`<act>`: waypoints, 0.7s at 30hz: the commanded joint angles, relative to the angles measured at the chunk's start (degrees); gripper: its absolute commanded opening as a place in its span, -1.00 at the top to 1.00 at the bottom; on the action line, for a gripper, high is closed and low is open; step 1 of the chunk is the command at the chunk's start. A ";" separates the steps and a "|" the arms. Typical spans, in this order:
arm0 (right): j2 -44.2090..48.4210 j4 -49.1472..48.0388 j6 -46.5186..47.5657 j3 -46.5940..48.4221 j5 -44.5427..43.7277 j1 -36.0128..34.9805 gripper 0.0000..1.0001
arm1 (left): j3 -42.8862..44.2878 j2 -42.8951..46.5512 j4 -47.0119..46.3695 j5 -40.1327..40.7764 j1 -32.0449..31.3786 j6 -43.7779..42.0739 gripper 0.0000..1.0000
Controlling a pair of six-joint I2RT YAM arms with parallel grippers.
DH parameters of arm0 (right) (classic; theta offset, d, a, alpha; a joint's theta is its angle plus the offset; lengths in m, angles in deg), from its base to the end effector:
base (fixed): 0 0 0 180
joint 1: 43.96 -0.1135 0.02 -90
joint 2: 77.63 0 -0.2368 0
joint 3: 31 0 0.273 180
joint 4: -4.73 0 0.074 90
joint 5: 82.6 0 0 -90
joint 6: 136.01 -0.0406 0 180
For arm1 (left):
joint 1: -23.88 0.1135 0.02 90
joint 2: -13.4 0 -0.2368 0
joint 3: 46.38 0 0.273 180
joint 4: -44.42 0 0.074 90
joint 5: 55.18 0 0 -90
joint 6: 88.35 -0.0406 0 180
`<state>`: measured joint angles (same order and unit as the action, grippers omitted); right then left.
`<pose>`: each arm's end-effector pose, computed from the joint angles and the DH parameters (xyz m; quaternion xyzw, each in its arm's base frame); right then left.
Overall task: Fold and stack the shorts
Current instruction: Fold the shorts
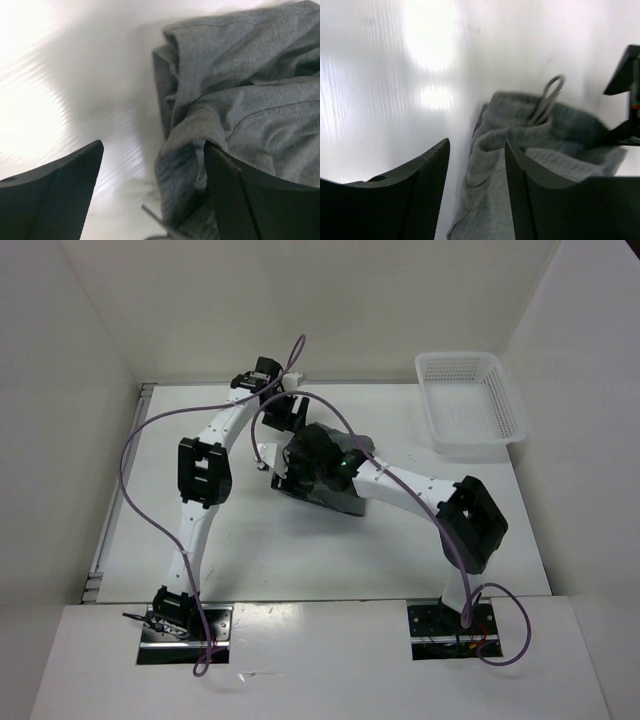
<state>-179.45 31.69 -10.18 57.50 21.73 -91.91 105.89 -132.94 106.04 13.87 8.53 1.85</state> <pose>0.2743 0.3191 0.2091 -0.6401 0.6352 0.1566 0.4028 0.5282 -0.1600 0.1805 0.1770 0.9243 -0.2114 0.2639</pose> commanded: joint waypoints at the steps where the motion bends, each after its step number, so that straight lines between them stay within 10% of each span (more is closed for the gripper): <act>1: 4.78 0.32 -4.88 6.36 2.11 -0.57 -0.08 | 1.24 9.13 0.29 -1.37 2.26 -0.21 -0.76; 6: 10.93 1.56 -10.33 5.06 1.41 3.37 -0.01 | -7.70 20.46 0.29 -0.76 2.17 -0.21 -0.72; 13: 7.35 -1.33 -22.82 -1.10 -5.89 17.52 0.55 | -20.29 29.45 4.94 -10.40 -3.18 -0.21 0.43; 21: -3.72 -4.68 -27.39 0.92 -5.45 25.09 0.76 | -29.96 28.75 7.86 -13.77 -8.82 -0.21 0.71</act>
<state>-181.40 30.36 -33.57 57.07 16.13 -67.40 78.08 -102.89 111.92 2.83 -1.59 1.83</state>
